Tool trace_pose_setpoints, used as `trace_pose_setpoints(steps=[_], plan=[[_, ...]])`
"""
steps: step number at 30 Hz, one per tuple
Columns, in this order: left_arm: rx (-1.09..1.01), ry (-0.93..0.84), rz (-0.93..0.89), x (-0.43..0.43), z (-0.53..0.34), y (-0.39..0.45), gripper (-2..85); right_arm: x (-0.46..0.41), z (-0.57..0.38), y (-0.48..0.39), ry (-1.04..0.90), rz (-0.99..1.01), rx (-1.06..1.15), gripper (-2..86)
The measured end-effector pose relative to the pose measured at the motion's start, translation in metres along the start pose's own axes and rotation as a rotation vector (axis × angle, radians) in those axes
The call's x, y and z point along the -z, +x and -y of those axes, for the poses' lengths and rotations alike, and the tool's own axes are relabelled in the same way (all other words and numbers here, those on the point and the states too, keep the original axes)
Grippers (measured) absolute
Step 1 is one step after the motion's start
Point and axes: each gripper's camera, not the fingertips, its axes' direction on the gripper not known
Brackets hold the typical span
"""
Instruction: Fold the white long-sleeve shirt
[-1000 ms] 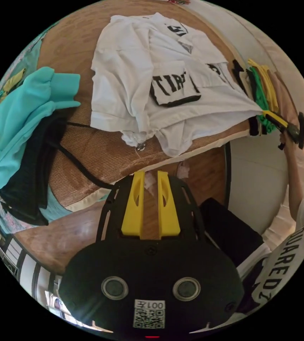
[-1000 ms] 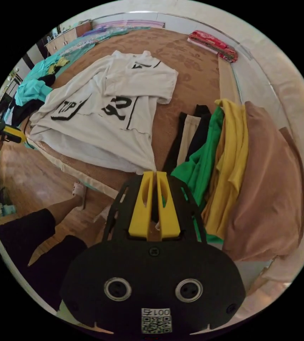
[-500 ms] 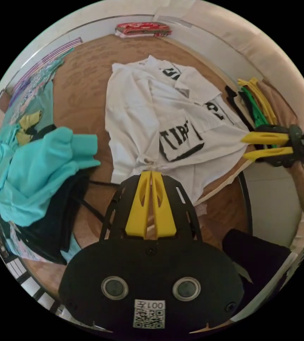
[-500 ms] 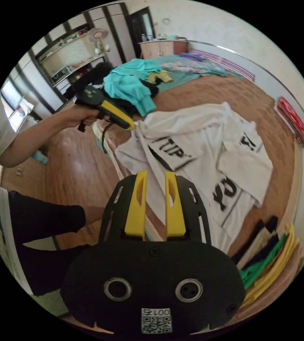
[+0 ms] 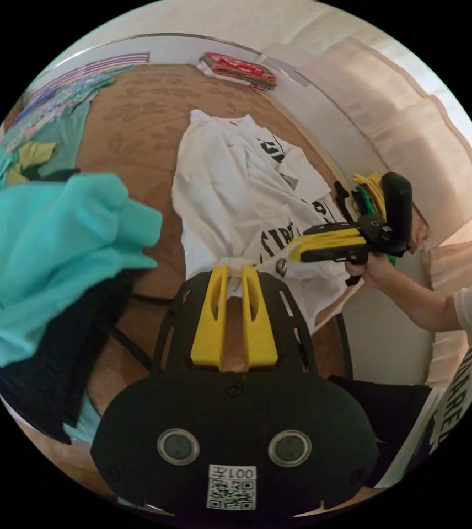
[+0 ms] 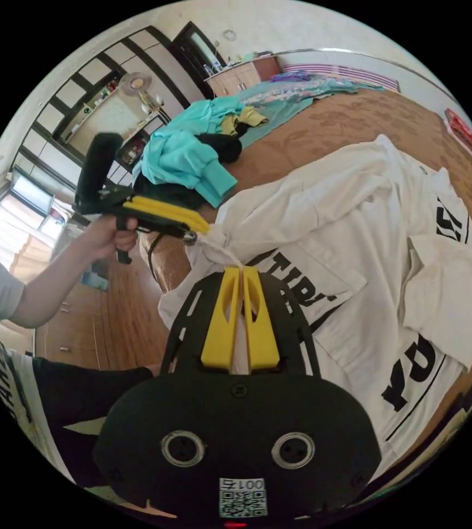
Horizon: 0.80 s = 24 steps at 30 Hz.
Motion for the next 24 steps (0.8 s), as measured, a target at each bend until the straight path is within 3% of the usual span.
trace_pose_setpoints(steps=[9,16,24], plan=[[0.086,0.054,-0.145,0.01,-0.058,-0.004,10.1,-0.003,0.006,0.002,-0.016,-0.021,0.027,0.8],[0.045,0.062,0.069,0.01,-0.058,0.001,7.8,0.001,0.01,0.002,0.028,0.036,0.053,0.8],[0.042,0.108,-0.047,0.032,-0.064,-0.007,-0.5,0.009,-0.004,-0.001,0.051,0.067,0.116,0.7]])
